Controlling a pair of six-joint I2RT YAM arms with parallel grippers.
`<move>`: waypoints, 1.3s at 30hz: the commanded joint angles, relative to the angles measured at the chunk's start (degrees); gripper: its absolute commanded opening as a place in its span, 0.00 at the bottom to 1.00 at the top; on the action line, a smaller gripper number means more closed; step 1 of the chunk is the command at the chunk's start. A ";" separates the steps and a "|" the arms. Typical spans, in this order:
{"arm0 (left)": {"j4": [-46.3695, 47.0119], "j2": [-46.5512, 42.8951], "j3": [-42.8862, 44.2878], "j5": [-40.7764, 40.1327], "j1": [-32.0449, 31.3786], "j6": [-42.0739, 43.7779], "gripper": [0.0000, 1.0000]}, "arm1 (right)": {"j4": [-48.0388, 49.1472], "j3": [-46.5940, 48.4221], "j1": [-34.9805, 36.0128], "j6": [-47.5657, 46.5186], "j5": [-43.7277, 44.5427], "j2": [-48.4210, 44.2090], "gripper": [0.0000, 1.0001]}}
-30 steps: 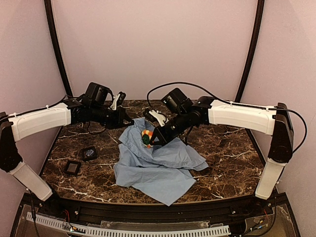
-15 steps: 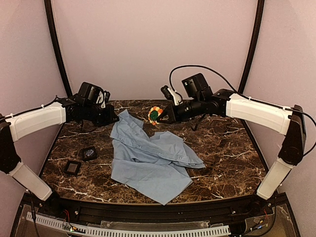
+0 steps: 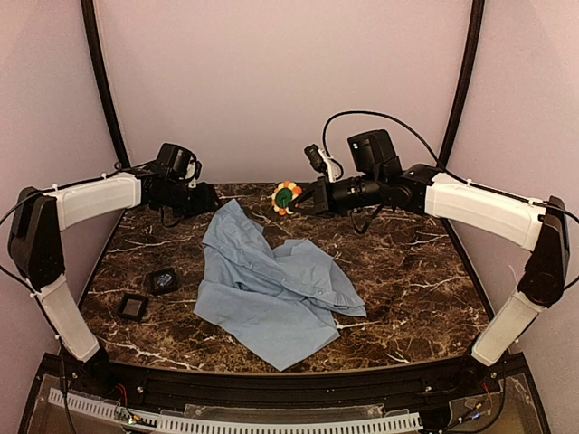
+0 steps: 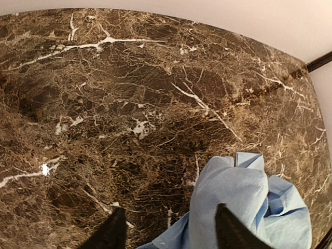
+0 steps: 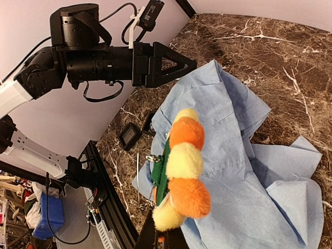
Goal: Remove the brooch from the garment
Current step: Place the crumpled clothing at the center of the board, then pass from the right arm to the left
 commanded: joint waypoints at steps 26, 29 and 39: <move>8.43 -24.86 -6.35 41.63 -5.38 -11.09 0.92 | 16.70 0.18 -1.83 9.42 -27.40 -2.33 0.00; 13.31 -23.60 -6.57 45.26 -8.24 -15.01 0.92 | 19.89 -0.13 -1.83 12.12 -29.61 -2.05 0.00; 21.70 -21.75 -8.69 45.28 -10.26 -20.50 0.69 | 21.89 0.64 -1.83 14.27 -32.09 -0.96 0.00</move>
